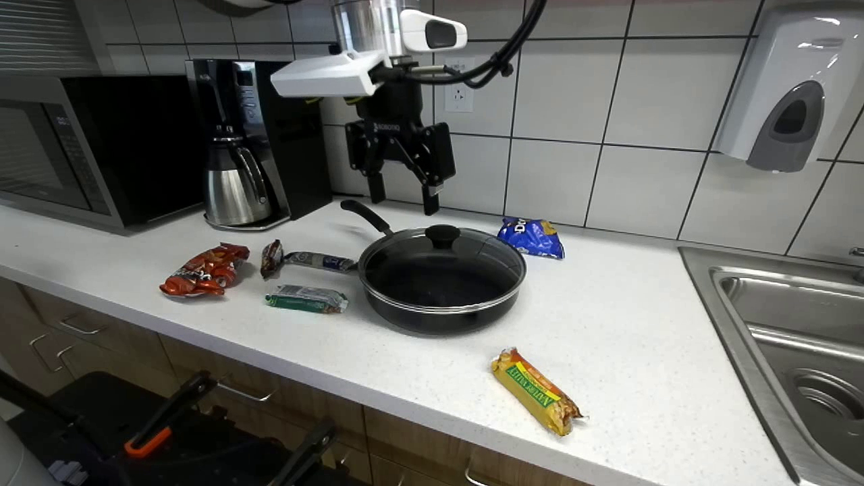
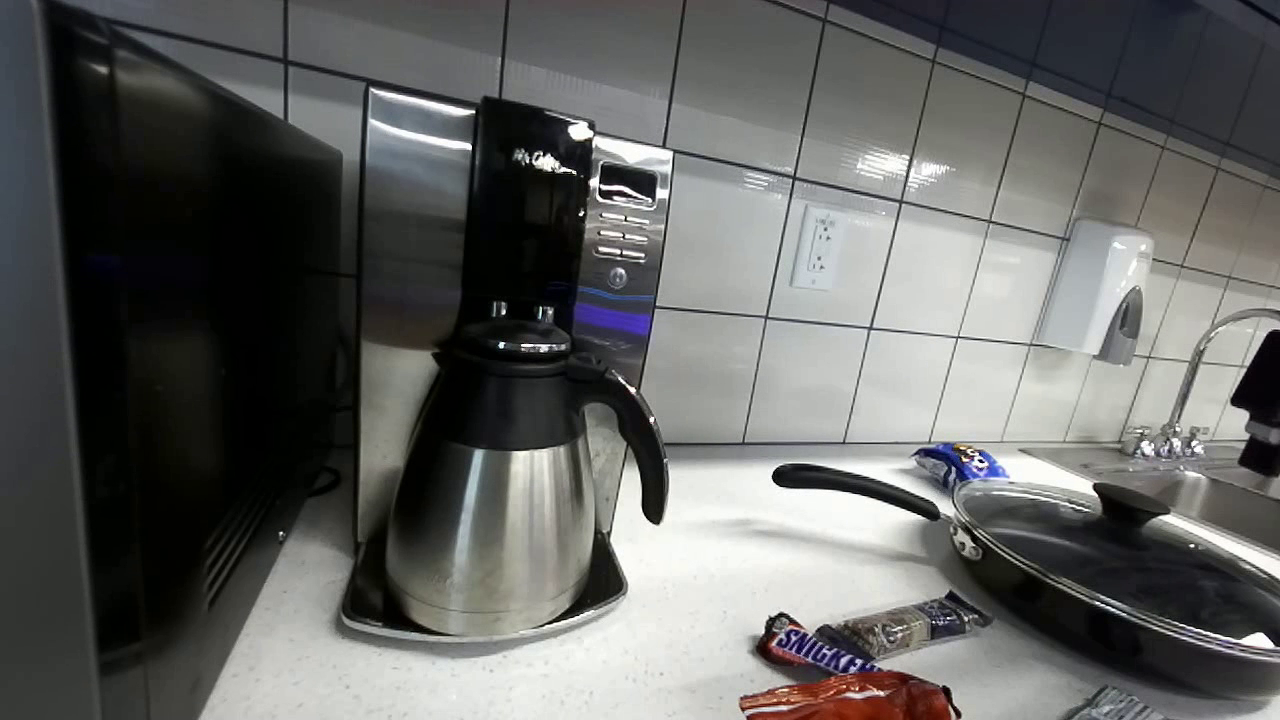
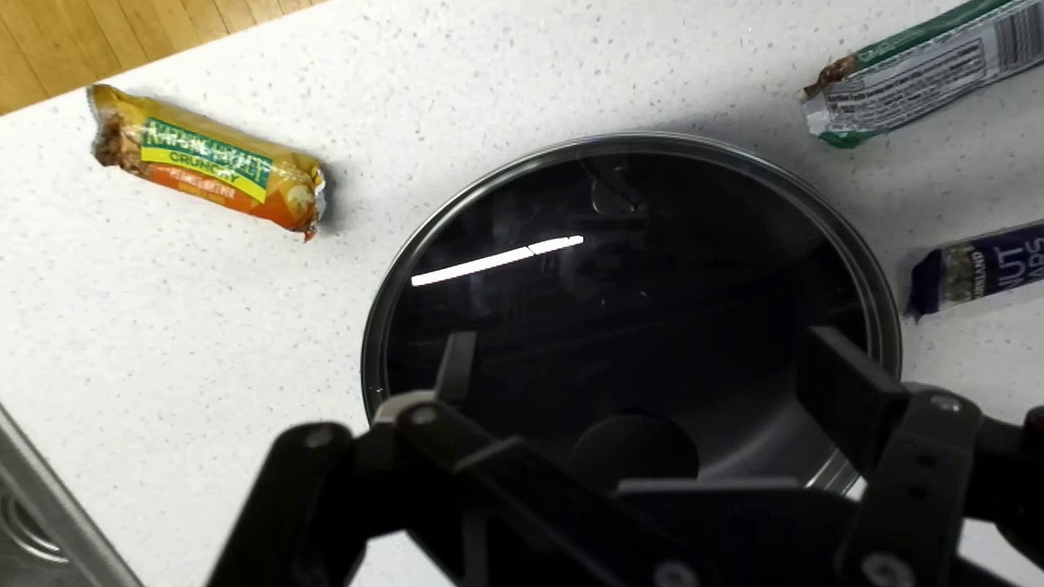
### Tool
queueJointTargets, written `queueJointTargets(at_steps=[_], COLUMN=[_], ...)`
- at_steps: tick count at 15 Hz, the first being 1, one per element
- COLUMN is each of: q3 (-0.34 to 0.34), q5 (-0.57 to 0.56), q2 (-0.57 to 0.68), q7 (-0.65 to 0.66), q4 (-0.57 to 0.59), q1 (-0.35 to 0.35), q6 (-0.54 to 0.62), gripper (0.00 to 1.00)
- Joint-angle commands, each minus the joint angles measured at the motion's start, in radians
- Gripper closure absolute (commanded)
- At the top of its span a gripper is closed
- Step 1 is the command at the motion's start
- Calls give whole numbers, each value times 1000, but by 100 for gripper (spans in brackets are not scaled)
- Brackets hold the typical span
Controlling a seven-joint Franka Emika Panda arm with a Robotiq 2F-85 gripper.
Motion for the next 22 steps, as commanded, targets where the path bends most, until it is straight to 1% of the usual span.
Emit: queueJointTargets(at_steps=[1, 6, 9, 15, 22], q3=[-22, -56, -67, -57, -42], q5=[-3, 24, 74, 182, 190], q2=[92, 187, 240, 340, 441], q7=[-8, -24, -58, -88, -78], q4=[51, 92, 120, 208, 301], q1=[-13, -7, 6, 24, 36], q6=[72, 153, 173, 192, 175], gripper=[0, 0, 0, 0, 0])
